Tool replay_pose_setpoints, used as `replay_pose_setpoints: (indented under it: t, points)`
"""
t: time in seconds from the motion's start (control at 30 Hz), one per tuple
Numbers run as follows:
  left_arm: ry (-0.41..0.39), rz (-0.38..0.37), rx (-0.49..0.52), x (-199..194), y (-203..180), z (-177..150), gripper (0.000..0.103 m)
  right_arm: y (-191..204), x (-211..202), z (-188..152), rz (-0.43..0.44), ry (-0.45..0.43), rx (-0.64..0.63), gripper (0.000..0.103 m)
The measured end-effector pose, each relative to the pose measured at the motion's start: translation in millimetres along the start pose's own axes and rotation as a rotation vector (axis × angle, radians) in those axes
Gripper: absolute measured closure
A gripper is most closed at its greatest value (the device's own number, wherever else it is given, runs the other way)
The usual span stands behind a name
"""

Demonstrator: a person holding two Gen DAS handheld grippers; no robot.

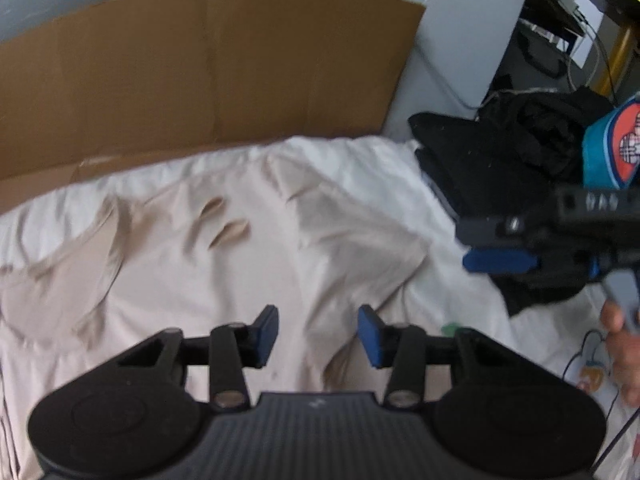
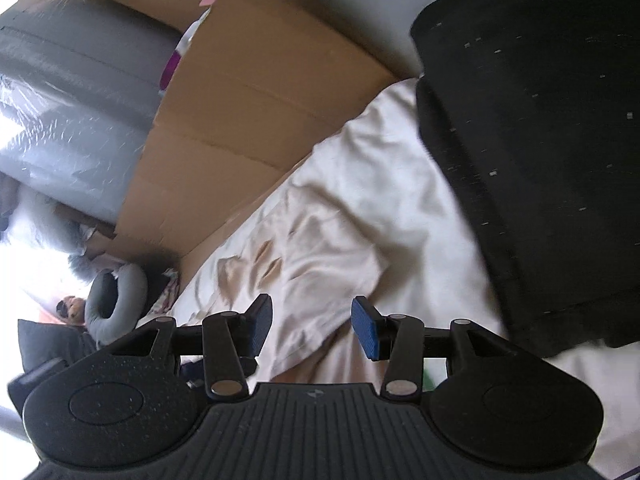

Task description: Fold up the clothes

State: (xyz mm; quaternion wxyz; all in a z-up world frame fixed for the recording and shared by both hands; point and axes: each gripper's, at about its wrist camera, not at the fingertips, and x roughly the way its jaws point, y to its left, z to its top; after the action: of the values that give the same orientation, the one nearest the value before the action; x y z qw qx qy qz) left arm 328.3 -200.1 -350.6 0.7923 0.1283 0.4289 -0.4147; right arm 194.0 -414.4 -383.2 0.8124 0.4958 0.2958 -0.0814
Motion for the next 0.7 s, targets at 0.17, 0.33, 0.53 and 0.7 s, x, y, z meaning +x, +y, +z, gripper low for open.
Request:
replay_pose_setpoints:
  t: [0.17, 0.33, 0.53, 0.7]
  points:
    - [-0.022, -0.034, 0.021, 20, -21, 17, 0.056, -12, -8, 1, -0.03, -0.036, 0.004, 0.052]
    - [-0.039, -0.054, 0.034, 41, -45, 27, 0.056, -24, -16, 3, -0.066, -0.059, -0.006, 0.055]
    - [-0.046, -0.066, 0.031, 69, -68, 29, 0.057, -37, -23, 8, -0.108, -0.081, -0.003, 0.059]
    - [-0.031, -0.042, 0.017, 90, -77, 26, 0.057, -44, -26, 12, -0.125, -0.09, 0.006, 0.059]
